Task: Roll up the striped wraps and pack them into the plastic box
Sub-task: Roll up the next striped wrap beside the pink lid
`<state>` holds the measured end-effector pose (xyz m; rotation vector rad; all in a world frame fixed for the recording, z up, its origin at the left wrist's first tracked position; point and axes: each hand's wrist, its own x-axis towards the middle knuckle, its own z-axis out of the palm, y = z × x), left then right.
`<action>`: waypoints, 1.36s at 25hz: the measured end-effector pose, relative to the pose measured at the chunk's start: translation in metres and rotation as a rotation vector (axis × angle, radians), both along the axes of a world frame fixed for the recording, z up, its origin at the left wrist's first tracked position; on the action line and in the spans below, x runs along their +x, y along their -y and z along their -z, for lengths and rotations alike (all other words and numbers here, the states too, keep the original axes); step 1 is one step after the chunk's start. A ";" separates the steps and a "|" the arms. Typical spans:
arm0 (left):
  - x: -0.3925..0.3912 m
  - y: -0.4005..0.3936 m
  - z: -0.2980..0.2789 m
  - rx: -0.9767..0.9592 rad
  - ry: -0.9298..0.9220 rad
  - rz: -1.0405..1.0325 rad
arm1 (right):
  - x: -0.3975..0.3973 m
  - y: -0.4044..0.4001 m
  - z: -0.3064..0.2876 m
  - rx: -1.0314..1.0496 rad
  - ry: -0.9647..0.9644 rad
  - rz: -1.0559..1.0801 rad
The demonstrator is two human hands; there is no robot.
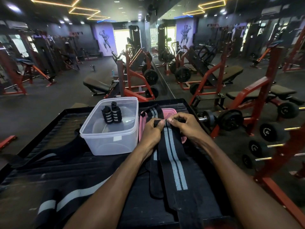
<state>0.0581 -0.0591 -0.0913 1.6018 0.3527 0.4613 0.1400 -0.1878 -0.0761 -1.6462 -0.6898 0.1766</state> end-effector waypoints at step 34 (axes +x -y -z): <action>0.004 -0.004 0.003 0.107 -0.041 -0.042 | -0.003 -0.003 0.003 -0.063 0.030 -0.007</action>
